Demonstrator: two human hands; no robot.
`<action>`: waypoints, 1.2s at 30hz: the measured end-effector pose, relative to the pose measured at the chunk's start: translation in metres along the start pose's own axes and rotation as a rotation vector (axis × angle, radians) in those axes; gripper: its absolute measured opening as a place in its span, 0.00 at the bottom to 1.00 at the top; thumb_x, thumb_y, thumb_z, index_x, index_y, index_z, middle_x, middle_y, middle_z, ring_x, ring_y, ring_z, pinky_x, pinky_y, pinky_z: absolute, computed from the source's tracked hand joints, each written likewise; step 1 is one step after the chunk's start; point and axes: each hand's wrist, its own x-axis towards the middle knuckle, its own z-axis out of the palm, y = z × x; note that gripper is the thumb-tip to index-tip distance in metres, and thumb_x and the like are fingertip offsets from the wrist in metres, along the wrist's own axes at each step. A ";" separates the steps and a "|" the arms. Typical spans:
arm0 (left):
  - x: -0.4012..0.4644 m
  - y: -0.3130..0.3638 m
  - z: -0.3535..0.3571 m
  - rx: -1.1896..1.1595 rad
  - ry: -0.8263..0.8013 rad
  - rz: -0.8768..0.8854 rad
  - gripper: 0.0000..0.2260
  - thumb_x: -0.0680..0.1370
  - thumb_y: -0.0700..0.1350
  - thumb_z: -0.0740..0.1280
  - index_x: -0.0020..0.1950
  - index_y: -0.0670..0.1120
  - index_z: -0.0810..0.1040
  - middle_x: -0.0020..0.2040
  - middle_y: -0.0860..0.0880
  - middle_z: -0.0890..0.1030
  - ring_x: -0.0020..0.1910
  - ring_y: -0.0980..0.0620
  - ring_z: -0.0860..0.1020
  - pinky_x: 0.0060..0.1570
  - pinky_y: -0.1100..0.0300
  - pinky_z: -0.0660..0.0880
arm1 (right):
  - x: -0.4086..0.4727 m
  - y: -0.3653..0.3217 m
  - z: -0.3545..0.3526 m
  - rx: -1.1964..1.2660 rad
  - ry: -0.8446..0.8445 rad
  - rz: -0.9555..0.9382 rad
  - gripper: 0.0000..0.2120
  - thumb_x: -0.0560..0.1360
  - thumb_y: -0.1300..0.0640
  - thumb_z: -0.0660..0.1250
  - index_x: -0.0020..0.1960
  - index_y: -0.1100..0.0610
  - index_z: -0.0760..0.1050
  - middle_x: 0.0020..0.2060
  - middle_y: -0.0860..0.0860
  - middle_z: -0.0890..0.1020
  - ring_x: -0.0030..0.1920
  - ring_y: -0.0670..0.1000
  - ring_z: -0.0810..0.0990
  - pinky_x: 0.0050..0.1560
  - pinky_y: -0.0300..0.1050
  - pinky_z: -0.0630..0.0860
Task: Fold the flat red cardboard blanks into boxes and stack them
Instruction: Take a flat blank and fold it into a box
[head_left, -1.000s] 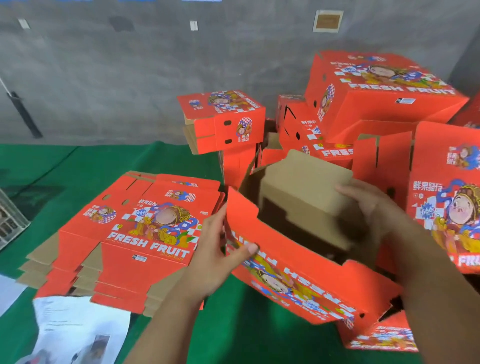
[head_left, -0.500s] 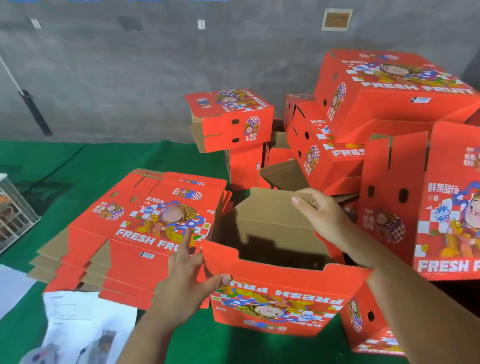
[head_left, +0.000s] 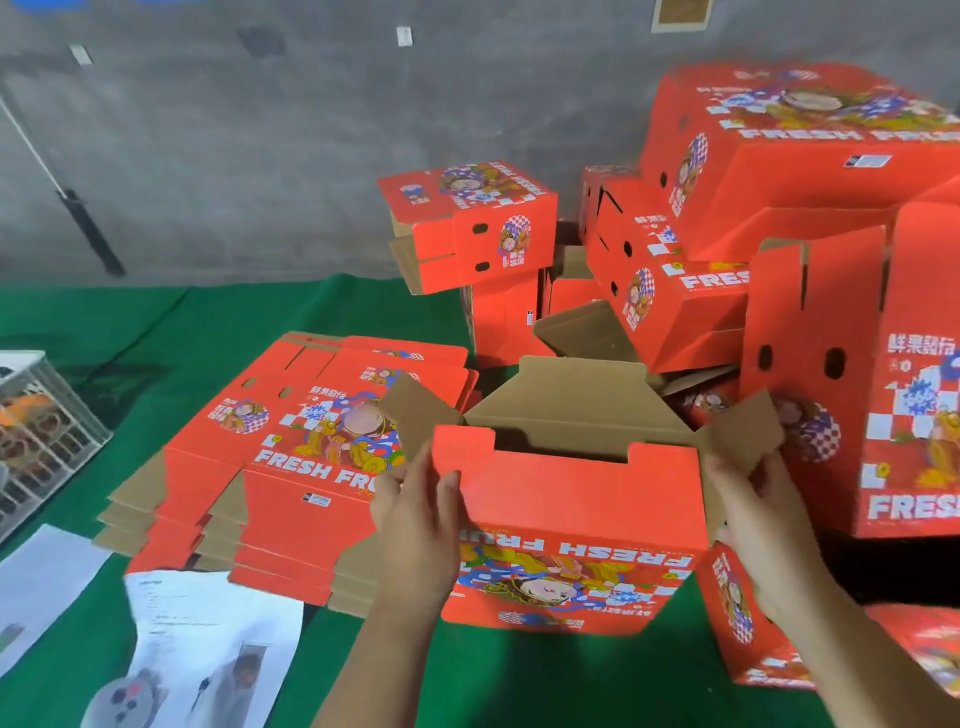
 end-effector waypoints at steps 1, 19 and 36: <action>0.003 -0.004 0.001 0.038 -0.016 0.011 0.19 0.84 0.42 0.66 0.76 0.48 0.73 0.50 0.49 0.70 0.56 0.45 0.68 0.52 0.63 0.61 | -0.005 0.004 0.003 -0.075 -0.032 -0.038 0.18 0.79 0.45 0.68 0.69 0.39 0.74 0.60 0.40 0.83 0.63 0.48 0.81 0.58 0.49 0.76; 0.041 -0.013 -0.003 0.352 0.008 0.247 0.20 0.78 0.35 0.68 0.69 0.48 0.80 0.46 0.42 0.79 0.43 0.36 0.76 0.43 0.45 0.74 | -0.032 0.011 0.015 -0.701 -0.107 -0.319 0.33 0.82 0.52 0.62 0.77 0.25 0.54 0.81 0.35 0.53 0.78 0.37 0.54 0.68 0.47 0.62; 0.085 0.013 0.019 0.642 -0.676 0.247 0.33 0.76 0.75 0.39 0.81 0.71 0.44 0.68 0.48 0.69 0.68 0.39 0.64 0.72 0.41 0.62 | -0.028 0.013 0.004 -0.739 -0.328 -0.258 0.34 0.82 0.55 0.63 0.75 0.24 0.56 0.77 0.27 0.51 0.77 0.37 0.51 0.74 0.52 0.55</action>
